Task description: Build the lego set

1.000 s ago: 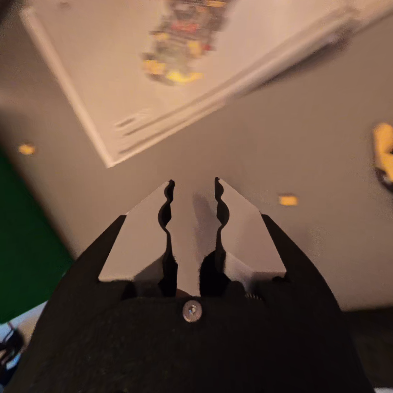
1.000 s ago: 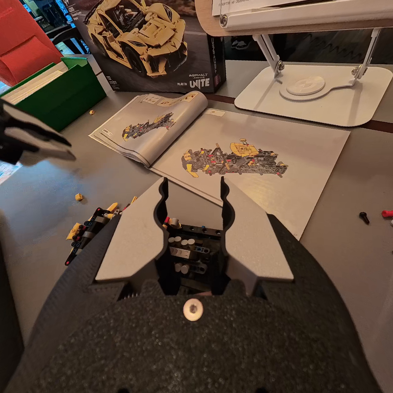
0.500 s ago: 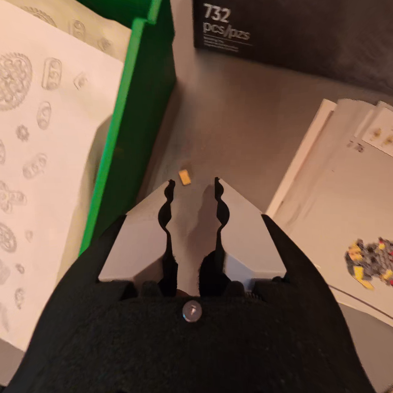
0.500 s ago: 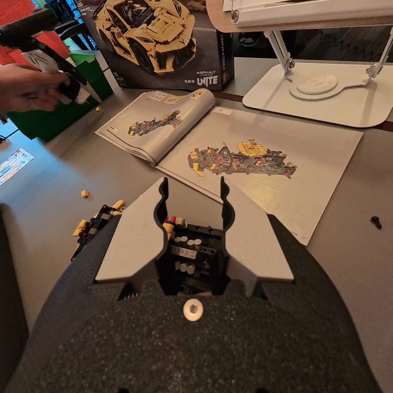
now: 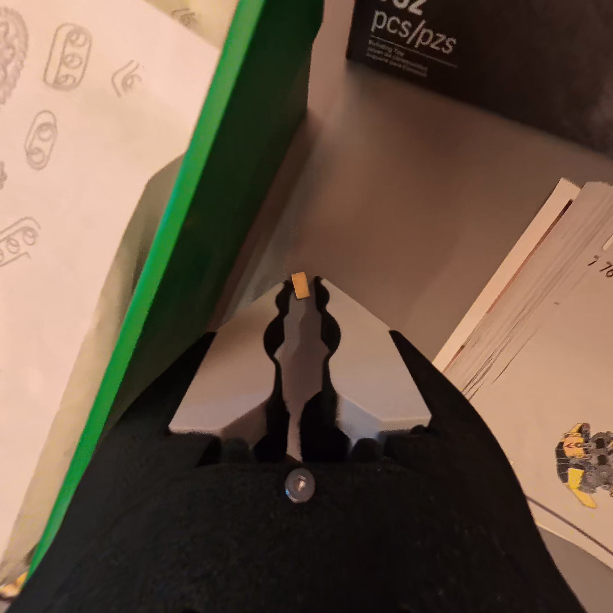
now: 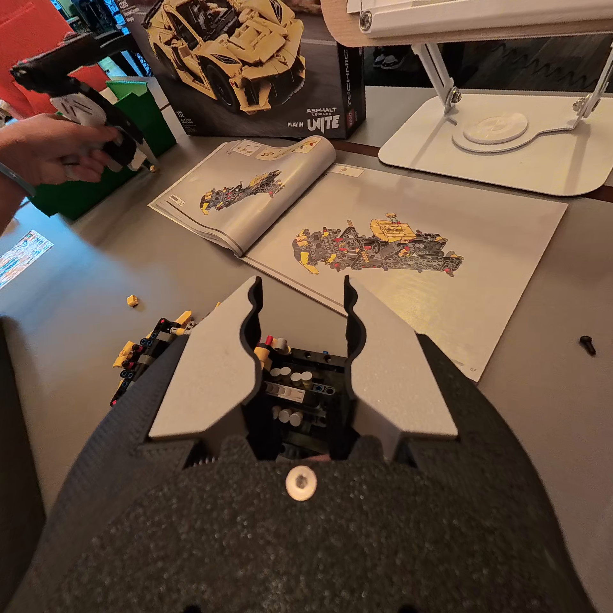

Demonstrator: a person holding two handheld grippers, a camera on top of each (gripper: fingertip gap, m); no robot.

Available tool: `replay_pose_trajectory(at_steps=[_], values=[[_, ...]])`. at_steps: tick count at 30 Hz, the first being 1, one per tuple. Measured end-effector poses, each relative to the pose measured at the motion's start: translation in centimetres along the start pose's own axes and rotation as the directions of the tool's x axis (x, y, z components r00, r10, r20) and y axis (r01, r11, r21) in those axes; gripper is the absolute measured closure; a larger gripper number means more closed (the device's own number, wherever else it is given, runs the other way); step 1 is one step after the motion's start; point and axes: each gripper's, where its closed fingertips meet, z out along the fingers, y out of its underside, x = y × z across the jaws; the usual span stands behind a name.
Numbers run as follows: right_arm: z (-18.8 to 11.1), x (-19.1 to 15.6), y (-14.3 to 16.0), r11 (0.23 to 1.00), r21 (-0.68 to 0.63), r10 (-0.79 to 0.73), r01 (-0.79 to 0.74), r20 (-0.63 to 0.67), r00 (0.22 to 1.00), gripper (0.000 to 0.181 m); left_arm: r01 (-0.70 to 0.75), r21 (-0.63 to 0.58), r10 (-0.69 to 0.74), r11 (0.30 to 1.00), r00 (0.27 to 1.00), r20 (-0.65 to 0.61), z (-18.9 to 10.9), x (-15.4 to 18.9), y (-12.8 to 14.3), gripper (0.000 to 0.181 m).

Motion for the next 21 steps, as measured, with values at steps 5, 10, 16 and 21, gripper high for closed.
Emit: replay_pose_trajectory(at_steps=[5, 10, 16, 21], values=[[0.0, 0.1, 0.0, 1.0, 0.001, 0.002, -0.002, -0.003, 1.0, 0.133, 0.076, 0.018, -0.074, 0.997, 0.996, -0.058, 0.0, 0.1, 0.1, 0.173], [0.0, 0.1, -0.1, 1.0, 0.003, 0.001, -0.001, -0.005, 1.0, 0.134, -0.004, 0.015, 0.006, 1.0, 0.988, -0.154, -2.3, 2.3, 1.7, 0.173], [-0.2, 0.4, -0.2, 1.0, 0.01, -0.004, 0.004, -0.021, 1.0, 0.134, -0.491, 0.19, 0.521, 0.85, 0.735, -0.435, -13.2, 12.1, 12.2, 0.173], [-0.2, 0.6, -0.3, 1.0, 0.005, -0.023, 0.023, -0.047, 0.999, 0.134, -0.731, 0.131, 0.682, 0.67, 0.537, -0.496, -15.3, 13.4, 24.5, 0.174]])
